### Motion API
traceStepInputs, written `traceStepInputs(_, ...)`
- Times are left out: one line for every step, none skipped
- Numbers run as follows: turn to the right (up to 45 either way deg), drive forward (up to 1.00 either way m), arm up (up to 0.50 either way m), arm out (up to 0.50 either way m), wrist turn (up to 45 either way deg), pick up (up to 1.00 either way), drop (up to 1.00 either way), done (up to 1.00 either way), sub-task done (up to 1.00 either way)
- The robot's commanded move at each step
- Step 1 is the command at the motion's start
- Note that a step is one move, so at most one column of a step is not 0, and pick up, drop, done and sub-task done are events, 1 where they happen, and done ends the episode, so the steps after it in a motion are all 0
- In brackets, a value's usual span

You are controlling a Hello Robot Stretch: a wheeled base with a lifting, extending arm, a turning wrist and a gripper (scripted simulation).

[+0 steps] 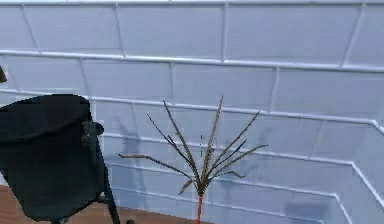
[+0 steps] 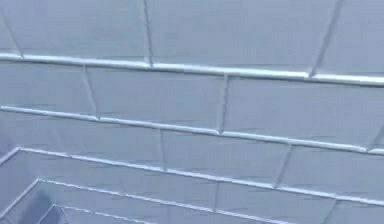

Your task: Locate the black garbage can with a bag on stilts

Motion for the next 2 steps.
traceStepInputs(-36.0,0.0,0.0,0.0,0.0,0.0,0.0,0.0,0.0)
traceStepInputs(0.0,0.0,0.0,0.0,0.0,0.0,0.0,1.0,0.0)
